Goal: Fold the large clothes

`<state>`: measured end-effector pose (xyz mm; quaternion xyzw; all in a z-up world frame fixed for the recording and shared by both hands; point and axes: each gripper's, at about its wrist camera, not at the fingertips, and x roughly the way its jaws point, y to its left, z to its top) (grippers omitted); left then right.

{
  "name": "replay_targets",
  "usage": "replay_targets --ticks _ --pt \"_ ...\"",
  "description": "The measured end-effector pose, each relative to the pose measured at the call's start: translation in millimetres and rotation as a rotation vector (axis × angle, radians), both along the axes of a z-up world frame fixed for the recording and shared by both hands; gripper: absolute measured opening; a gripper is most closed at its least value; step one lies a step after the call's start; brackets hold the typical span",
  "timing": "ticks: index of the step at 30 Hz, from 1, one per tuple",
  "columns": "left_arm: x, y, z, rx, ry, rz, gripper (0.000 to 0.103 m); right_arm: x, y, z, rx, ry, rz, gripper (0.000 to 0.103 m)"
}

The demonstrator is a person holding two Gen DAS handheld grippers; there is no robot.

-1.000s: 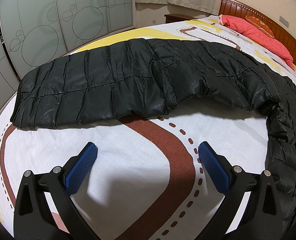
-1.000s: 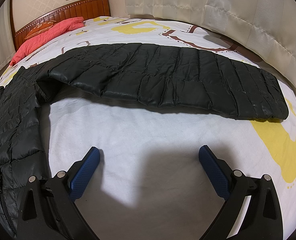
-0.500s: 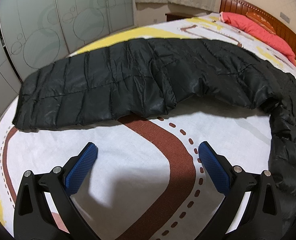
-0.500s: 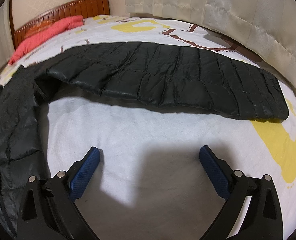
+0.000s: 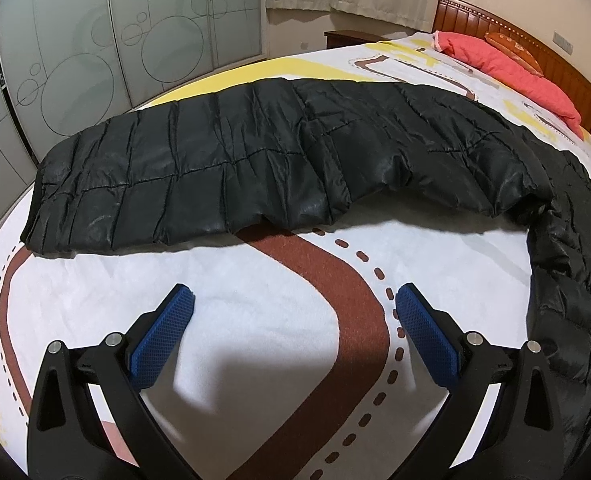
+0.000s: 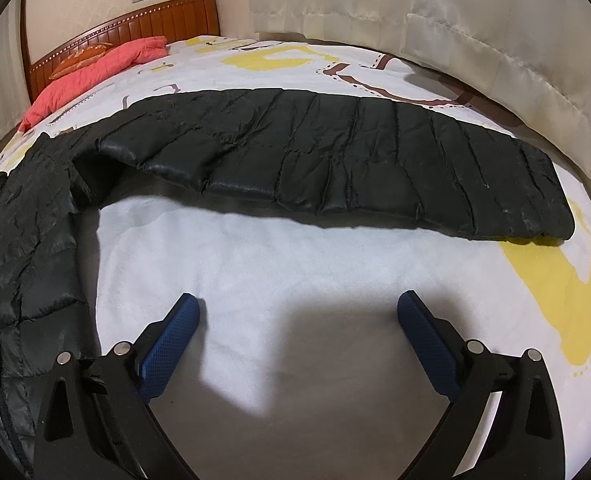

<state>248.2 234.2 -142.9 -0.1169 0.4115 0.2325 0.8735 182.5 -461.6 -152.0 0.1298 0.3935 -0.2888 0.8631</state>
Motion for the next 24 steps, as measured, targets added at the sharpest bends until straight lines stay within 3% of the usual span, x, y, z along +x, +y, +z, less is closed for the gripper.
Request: replay_targets --ticks 24 --pt "-0.3 -4.0 -0.7 0.015 0.008 0.002 0.101 -2.7 1.3 -1.5 -0.009 -0.028 -0.002 0.099"
